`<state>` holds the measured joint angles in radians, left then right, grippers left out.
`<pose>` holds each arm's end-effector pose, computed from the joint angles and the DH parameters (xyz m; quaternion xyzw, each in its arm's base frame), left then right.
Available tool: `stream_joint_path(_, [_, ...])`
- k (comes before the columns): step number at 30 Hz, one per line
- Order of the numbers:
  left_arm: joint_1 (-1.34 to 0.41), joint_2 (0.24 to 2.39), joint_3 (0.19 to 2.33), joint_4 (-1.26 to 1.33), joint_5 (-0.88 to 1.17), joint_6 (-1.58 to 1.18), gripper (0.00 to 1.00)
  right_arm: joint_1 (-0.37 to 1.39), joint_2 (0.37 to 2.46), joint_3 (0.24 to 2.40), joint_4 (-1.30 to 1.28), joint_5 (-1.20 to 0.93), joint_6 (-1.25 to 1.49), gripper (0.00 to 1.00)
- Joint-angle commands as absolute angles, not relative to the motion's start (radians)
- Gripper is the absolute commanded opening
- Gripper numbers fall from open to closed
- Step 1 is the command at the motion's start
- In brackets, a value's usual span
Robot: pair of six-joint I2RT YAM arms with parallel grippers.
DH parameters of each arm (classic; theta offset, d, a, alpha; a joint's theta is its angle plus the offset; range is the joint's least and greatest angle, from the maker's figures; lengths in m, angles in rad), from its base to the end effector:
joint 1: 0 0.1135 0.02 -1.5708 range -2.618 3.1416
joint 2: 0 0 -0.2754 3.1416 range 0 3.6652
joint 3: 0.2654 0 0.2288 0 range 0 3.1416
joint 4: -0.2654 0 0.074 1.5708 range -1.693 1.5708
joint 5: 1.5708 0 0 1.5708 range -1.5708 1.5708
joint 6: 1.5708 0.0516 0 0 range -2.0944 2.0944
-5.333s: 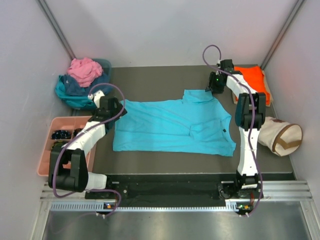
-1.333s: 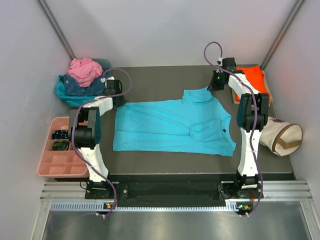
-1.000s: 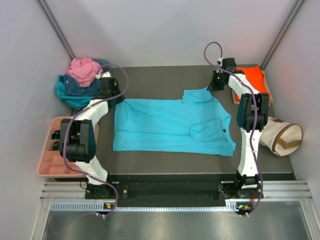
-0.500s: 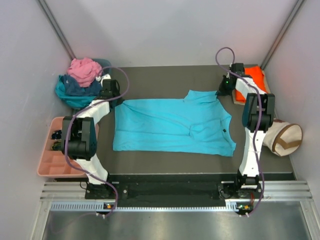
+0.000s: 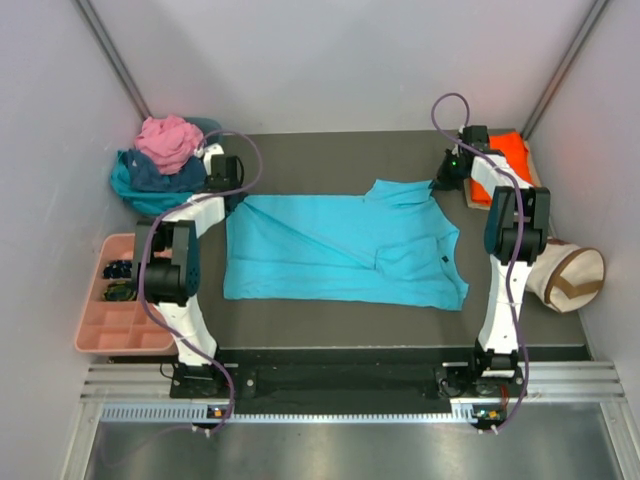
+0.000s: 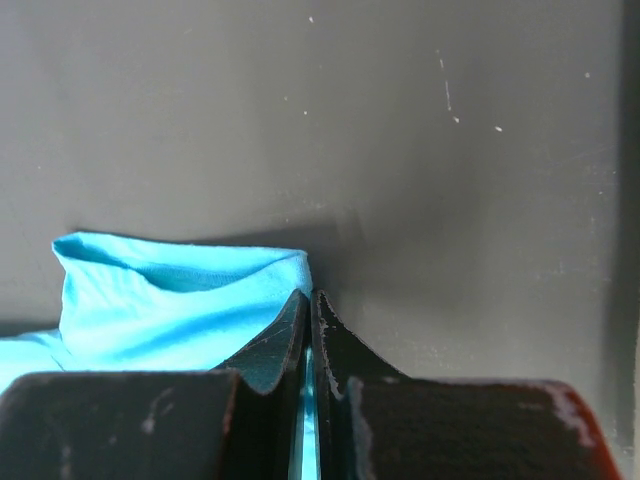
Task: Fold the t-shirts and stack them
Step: Fold the tshirt
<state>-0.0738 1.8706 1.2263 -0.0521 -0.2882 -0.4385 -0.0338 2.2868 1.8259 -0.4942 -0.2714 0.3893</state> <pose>0.4086 -0.0155 0.2128 -0.2224 0.8707 0.0197 0.4383 0.4968 -0.0030 0.1758 0.1582 0.9318 0.1800 0.2727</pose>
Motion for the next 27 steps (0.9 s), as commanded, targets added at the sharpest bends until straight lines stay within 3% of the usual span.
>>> stream_joint_path(1, [-0.069, 1.893, 1.279, 0.113, -0.376, -0.391, 0.13, -0.035, 2.233, 1.848, -0.453, -0.275, 0.39, 0.0])
stream_joint_path(7, [-0.069, 1.94, 1.313, 0.181, -0.371, -0.362, 0.2, -0.035, 2.243, 1.852, -0.454, -0.278, 0.39, 0.0])
stream_joint_path(9, [-0.069, 1.959, 1.321, 0.189, -0.364, -0.357, 0.33, -0.035, 2.246, 1.855, -0.456, -0.279, 0.39, 0.0])
stream_joint_path(10, [-0.069, 1.963, 1.322, 0.192, -0.365, -0.357, 0.34, -0.037, 2.247, 1.855, -0.456, -0.279, 0.39, 0.0])
stream_joint_path(11, [-0.069, 1.968, 1.322, 0.198, -0.368, -0.357, 0.47, -0.037, 2.249, 1.855, -0.456, -0.279, 0.391, 0.0])
stream_joint_path(15, [-0.069, 1.985, 1.324, 0.212, -0.396, -0.354, 0.52, -0.037, 2.255, 1.856, -0.456, -0.281, 0.39, 0.0])
stream_joint_path(16, [-0.069, 1.986, 1.324, 0.213, -0.403, -0.353, 0.61, -0.035, 2.256, 1.856, -0.456, -0.281, 0.39, 0.0])
stream_joint_path(17, [-0.069, 1.988, 1.324, 0.218, -0.41, -0.351, 0.64, -0.037, 2.258, 1.858, -0.457, -0.281, 0.39, 0.0])
stream_joint_path(27, [-0.064, 2.048, 1.377, 0.232, -0.419, -0.304, 0.64, -0.035, 2.263, 1.858, -0.46, -0.284, 0.384, 0.0])
